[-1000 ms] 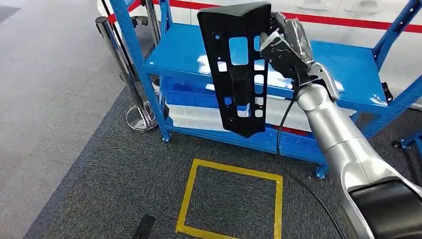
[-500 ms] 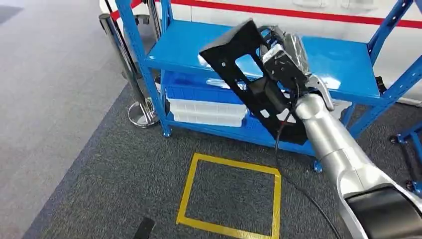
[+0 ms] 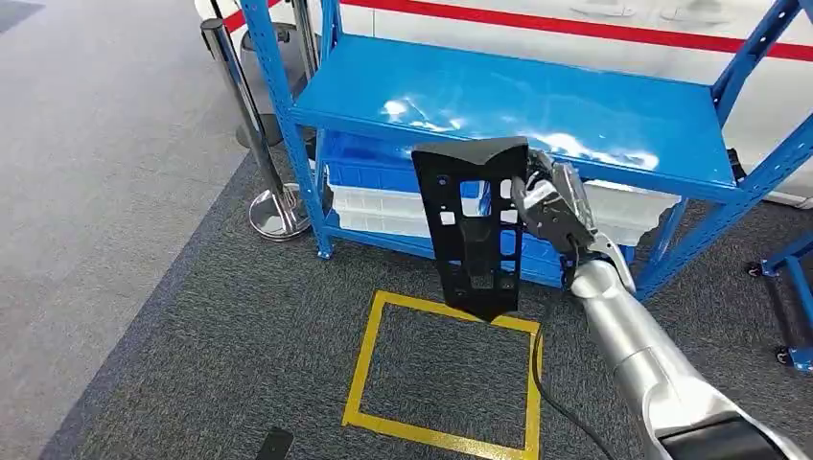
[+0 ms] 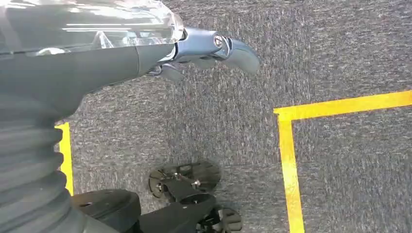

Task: Take the parts from the cabinet and place them on the table.

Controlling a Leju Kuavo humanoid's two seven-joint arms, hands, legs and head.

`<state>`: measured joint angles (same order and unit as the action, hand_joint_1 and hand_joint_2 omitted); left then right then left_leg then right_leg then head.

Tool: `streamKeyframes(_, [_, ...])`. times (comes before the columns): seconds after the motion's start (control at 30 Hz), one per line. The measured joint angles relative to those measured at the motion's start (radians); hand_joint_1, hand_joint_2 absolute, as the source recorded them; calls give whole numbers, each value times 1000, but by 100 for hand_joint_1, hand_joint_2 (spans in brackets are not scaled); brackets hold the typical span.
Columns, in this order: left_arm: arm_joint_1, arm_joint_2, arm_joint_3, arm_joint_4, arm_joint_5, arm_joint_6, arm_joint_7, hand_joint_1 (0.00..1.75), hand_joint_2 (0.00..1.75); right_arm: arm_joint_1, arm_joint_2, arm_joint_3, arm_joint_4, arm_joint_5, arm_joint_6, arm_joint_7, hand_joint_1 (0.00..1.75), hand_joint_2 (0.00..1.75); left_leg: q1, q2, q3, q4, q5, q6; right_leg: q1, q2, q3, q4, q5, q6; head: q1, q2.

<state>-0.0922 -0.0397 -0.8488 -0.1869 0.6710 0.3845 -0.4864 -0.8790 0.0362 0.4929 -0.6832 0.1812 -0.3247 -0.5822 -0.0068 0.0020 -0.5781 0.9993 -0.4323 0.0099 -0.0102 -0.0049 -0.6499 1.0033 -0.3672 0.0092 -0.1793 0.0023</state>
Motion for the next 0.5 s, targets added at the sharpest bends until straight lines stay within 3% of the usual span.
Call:
streamKeyframes(0.3, [3, 3, 0, 0, 0, 25, -1, 0, 175, 91, -19, -6, 0, -54, -12, -29, 175, 175, 0, 0, 0, 0, 0, 0, 0, 0, -2, 0, 0, 0, 0, 0])
streamKeyframes(0.5, [12, 3, 0, 0, 0, 38, 4, 0, 175, 209, -29, -38, -5, -115, -43, -103, 175, 175, 1, 0, -1, 0, 0, 0, 1, 0, -2, 0, 0, 0, 0, 0])
